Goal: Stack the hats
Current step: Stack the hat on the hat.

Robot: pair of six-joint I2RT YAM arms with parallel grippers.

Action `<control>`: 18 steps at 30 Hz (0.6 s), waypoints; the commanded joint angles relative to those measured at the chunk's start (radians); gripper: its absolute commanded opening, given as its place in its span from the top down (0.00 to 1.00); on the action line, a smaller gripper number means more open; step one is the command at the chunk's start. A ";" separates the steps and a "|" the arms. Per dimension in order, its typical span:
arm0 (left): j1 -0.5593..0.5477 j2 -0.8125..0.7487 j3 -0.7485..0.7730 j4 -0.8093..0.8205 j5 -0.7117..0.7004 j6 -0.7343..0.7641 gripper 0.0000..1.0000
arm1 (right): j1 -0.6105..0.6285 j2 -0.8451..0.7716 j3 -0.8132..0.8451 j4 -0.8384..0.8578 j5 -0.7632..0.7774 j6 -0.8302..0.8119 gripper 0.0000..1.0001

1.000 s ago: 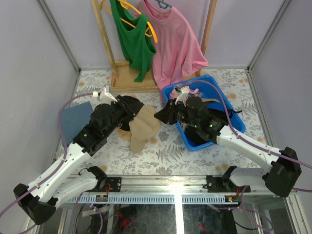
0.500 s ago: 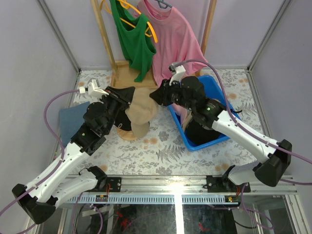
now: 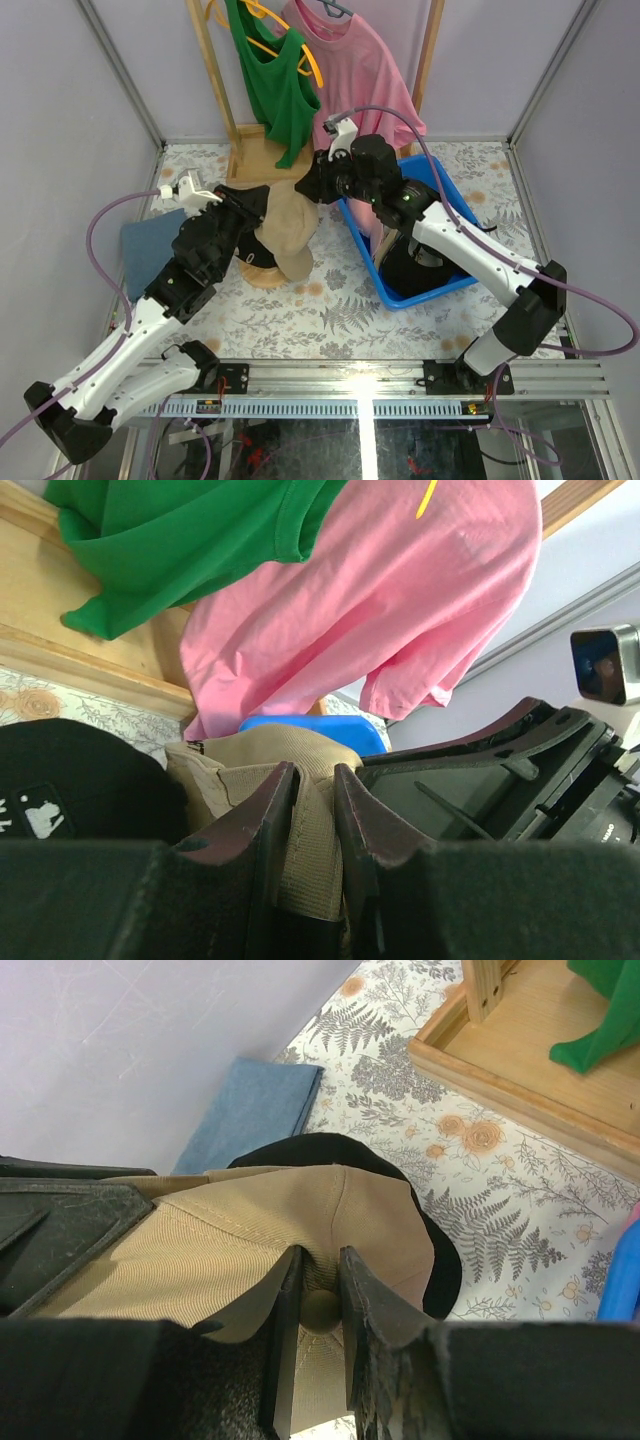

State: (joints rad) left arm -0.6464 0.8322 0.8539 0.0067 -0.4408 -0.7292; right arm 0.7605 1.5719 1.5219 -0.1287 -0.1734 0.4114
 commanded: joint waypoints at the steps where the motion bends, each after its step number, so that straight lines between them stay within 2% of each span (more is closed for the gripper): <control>1: -0.002 -0.052 -0.024 0.034 -0.053 0.021 1.00 | -0.041 0.022 0.071 -0.044 0.055 -0.071 0.88; 13: -0.002 -0.018 -0.044 0.033 -0.036 0.035 1.00 | -0.058 0.086 0.168 -0.088 0.082 -0.141 0.88; 18: -0.003 -0.019 -0.049 0.014 -0.053 0.048 1.00 | -0.069 0.162 0.221 -0.102 0.085 -0.167 0.88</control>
State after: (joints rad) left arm -0.6464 0.8330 0.8112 0.0021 -0.4561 -0.7128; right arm 0.7521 1.6943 1.6752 -0.2356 -0.1944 0.3122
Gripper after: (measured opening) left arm 0.207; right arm 0.251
